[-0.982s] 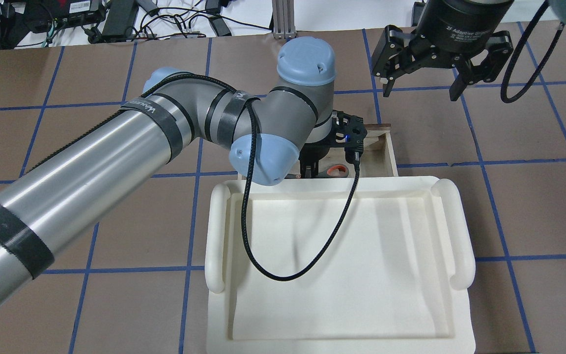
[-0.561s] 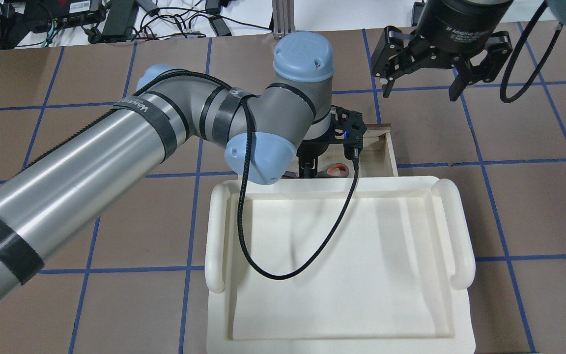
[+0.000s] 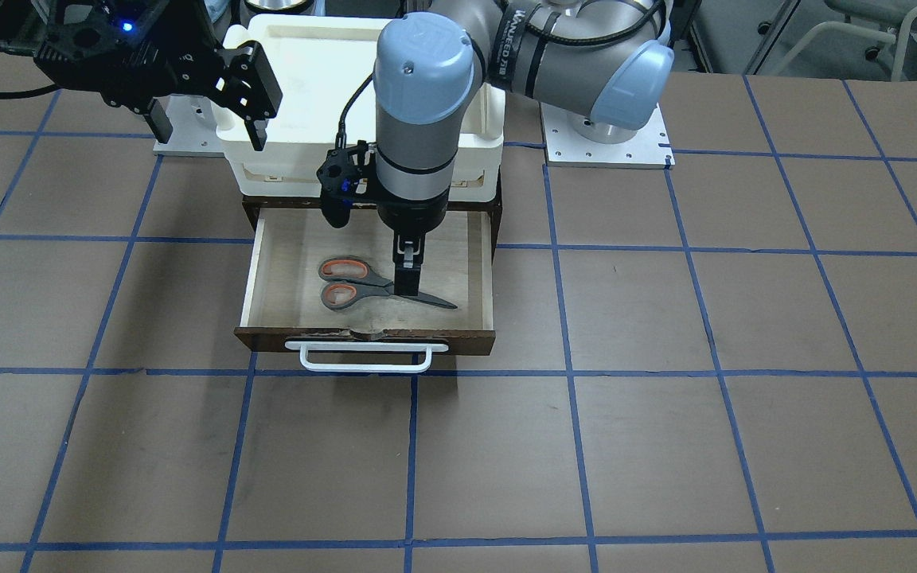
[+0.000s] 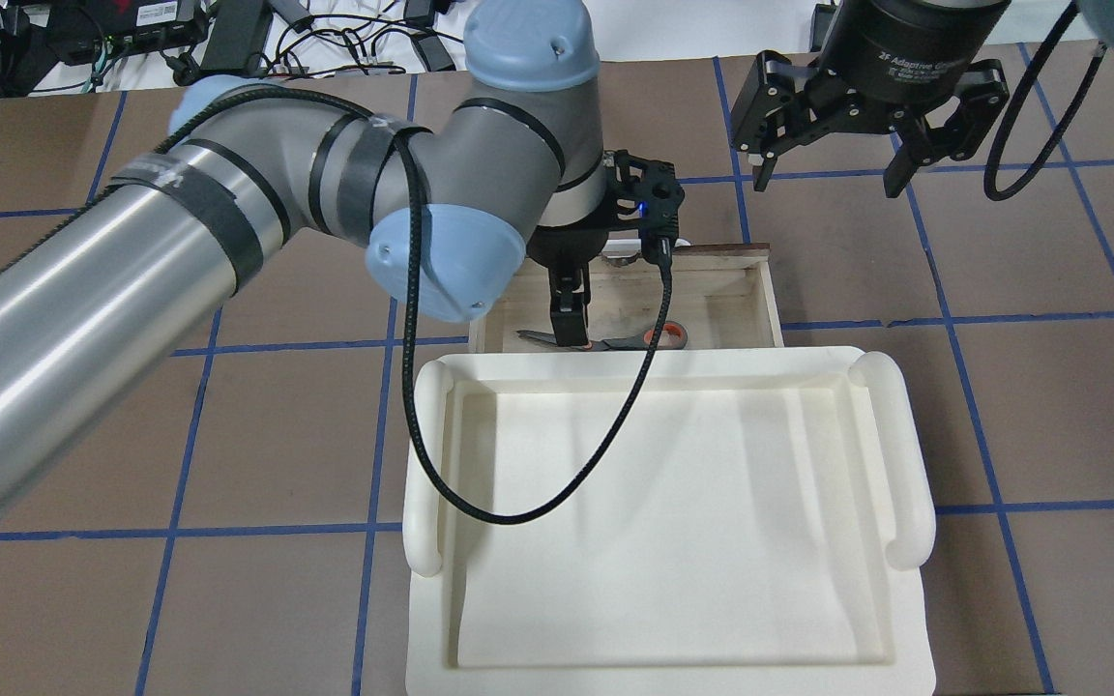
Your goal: Place scissors in drawer with both arms
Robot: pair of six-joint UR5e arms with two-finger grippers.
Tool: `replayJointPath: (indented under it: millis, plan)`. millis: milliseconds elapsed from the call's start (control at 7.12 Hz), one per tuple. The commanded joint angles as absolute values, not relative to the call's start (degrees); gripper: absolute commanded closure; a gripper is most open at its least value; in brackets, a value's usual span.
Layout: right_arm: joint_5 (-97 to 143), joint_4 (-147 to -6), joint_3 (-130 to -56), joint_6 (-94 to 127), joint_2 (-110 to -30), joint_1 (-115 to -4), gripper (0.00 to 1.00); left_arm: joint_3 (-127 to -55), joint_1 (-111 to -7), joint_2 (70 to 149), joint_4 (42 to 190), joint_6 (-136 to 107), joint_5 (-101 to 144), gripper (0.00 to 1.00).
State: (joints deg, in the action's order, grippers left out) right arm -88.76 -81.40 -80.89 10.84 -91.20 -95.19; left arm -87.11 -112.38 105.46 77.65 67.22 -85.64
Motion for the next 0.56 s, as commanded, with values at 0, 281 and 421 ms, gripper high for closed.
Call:
replayJointPath:
  millis: [0,281,421]
  plan:
    - [-90.2,-81.5,-80.9,10.0,-91.1,-95.2,0.00,-83.5,-104.6,102.1,85.0,67.2,-82.9,0.10]
    - [-90.4,-81.5,-80.9,9.9,-91.1,-95.2,0.00,-83.5,-101.1,97.3,91.5,67.4,-84.2,0.09]
    - [-90.3,-81.5,-80.9,9.9,-91.1,-95.2,0.00,-83.7,-100.1,95.3,94.5,66.6,-85.9,0.09]
